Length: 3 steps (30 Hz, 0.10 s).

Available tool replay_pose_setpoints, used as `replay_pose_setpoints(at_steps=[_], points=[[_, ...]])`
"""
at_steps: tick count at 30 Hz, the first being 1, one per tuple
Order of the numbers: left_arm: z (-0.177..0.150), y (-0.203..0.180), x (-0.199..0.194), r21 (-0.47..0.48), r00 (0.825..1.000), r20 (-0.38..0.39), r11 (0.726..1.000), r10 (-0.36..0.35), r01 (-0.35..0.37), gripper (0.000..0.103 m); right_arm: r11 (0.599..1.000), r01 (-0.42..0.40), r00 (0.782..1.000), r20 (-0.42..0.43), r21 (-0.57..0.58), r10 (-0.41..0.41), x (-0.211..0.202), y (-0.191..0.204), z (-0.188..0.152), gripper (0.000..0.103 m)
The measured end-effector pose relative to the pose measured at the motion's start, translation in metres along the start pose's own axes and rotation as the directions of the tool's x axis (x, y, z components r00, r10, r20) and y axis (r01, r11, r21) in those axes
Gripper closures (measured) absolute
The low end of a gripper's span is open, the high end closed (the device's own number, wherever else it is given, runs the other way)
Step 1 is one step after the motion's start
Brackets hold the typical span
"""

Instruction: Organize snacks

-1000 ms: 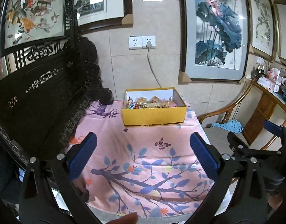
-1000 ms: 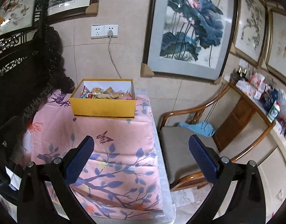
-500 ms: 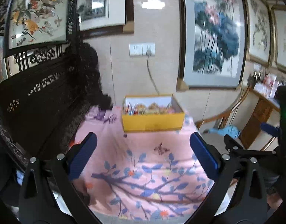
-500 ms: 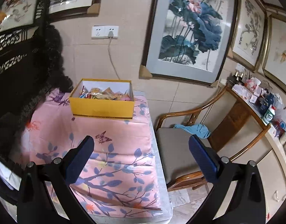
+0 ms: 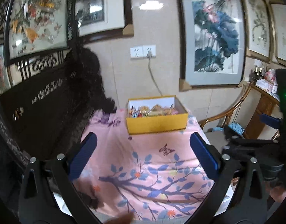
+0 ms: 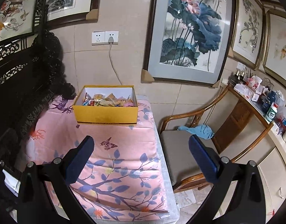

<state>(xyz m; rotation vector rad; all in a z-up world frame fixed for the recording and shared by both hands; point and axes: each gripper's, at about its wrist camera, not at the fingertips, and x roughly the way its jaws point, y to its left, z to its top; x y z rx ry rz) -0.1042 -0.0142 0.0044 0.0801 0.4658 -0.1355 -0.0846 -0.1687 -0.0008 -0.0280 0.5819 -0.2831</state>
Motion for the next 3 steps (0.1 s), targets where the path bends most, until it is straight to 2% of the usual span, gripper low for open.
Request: replay_pose_setpoints(at_steps=[3], points=[[-0.0029,0.0048,0.0056,-0.031,1.000,-0.028,0.999,-0.010,0.010,0.002,1.000,0.004,1.000,0.000,0.007,-0.004,-0.0012,-0.0027,-0.0015,0.001]])
